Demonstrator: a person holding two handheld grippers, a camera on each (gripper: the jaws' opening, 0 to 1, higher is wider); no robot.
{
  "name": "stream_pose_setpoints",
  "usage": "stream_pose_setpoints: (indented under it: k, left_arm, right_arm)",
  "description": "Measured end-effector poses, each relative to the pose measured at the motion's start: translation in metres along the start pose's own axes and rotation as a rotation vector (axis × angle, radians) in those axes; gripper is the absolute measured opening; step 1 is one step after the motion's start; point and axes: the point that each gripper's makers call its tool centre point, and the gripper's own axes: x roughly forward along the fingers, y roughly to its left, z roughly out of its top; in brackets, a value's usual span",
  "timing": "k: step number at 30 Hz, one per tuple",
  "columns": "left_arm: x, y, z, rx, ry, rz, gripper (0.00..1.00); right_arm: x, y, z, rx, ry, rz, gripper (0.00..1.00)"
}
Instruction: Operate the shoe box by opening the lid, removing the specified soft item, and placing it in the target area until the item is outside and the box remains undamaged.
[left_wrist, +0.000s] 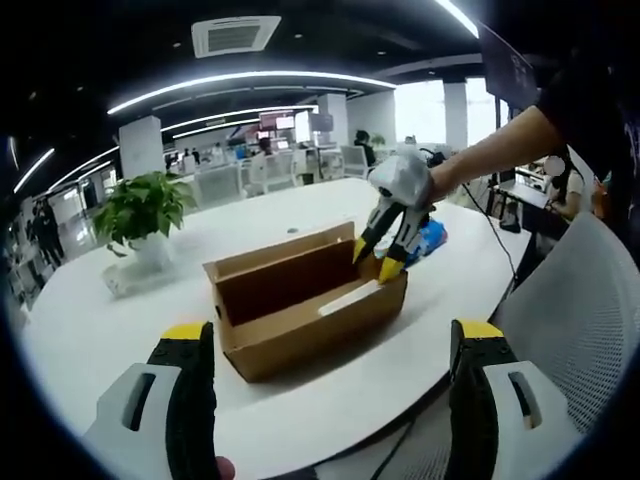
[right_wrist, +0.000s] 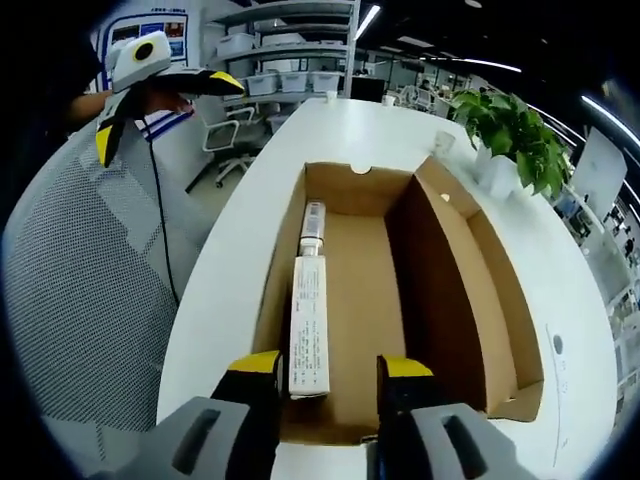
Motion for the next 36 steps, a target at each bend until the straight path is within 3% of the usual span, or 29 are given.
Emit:
stream_pose_setpoints:
  k: [9,13,20,36]
  left_arm:
    - [0.000,0.000,0.000,0.000,0.003,0.000,0.97]
    - [0.000,0.001,0.000,-0.004,-0.001,0.002,0.96]
    - [0.001,0.002,0.000,-0.005,0.002,0.007,0.94]
    - [0.000,0.002,0.001,-0.002,-0.007,0.004,0.96]
  right_arm:
    - [0.015,0.000,0.002,-0.004,-0.014,0.013,0.30]
    - [0.019,0.003,-0.002,-0.015,-0.029,0.017,0.17]
    - [0.018,0.004,-0.002,-0.041,-0.043,-0.018,0.14]
    - [-0.014,-0.005,0.029,-0.047,-0.128,-0.094,0.13]
